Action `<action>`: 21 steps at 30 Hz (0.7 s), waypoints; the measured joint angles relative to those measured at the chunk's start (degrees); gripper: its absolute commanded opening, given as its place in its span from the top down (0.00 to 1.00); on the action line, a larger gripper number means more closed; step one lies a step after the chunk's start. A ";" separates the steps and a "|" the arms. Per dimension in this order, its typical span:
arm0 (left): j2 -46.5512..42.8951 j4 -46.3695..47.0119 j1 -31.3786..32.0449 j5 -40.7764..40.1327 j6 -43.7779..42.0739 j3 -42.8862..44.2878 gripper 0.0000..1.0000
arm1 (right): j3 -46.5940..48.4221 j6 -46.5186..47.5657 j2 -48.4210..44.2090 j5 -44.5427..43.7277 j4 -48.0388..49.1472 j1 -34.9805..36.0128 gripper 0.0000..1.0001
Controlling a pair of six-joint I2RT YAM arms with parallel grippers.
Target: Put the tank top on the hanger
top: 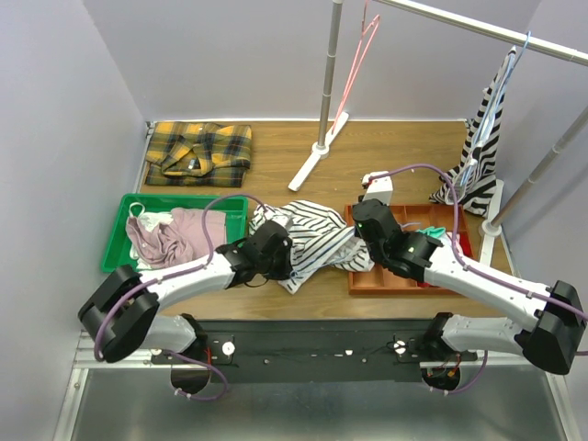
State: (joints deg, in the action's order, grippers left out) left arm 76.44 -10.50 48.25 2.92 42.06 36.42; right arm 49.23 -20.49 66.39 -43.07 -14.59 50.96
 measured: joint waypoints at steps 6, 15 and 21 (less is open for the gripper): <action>-10.25 0.11 -4.85 1.05 1.51 -1.33 1.00 | 0.68 -1.27 1.18 -4.04 -0.48 0.04 0.99; -20.17 0.11 -9.46 2.36 5.09 -2.21 1.00 | 4.59 -5.11 4.72 -11.10 -3.96 0.07 0.99; -24.79 -0.07 -12.17 3.45 8.74 -2.86 1.00 | 5.99 -7.39 5.77 -13.99 -5.86 0.07 0.99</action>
State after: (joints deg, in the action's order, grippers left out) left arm 51.66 -10.57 36.07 6.37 50.81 33.56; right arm 55.22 -27.88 72.16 -57.06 -20.45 51.03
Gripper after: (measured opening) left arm 0.009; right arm 0.047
